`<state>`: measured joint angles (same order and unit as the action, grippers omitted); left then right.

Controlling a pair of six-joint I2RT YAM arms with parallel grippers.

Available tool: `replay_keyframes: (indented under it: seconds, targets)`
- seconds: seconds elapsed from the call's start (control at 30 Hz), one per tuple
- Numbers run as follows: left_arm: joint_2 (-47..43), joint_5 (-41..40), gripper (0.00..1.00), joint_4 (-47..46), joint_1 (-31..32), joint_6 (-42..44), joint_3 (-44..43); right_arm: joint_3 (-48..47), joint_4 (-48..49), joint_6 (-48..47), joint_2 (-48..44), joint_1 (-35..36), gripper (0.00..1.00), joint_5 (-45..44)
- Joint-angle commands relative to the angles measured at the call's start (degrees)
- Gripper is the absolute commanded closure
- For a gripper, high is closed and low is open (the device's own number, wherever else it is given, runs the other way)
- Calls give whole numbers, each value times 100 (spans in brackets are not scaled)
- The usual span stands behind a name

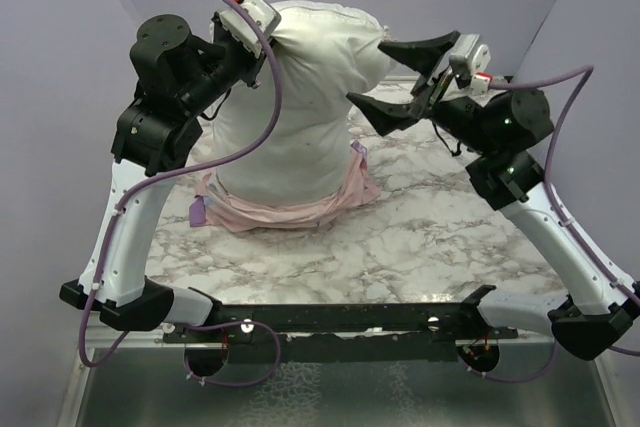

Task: Remove the pillowcase from the pillow

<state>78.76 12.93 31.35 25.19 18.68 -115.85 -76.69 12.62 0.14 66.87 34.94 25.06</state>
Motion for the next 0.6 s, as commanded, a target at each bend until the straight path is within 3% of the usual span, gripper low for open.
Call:
replay_keyframes:
  seconds: [0.0, 0.17, 0.33, 0.47, 0.57]
  targets:
    - [-104, 652, 100, 76, 172, -234, -32, -1276, -1128, -482, 690, 38, 0, 858]
    - [63, 727, 100, 503, 652, -167, -320, -2636, -1883, -1005, 1572, 39, 0, 1404]
    - [214, 566, 100, 651, 1092, -15, -576, -3760, -3225, -1531, 2484, 47, 0, 1957]
    - [363, 513, 100, 771, 1322, 60, -843, -3463, -3504, -1839, 2558, 53, 2, 2139]
    - [468, 421, 100, 792, 1364, 136, -976, -3132, -3714, -1896, 2576, 73, 13, 2061]
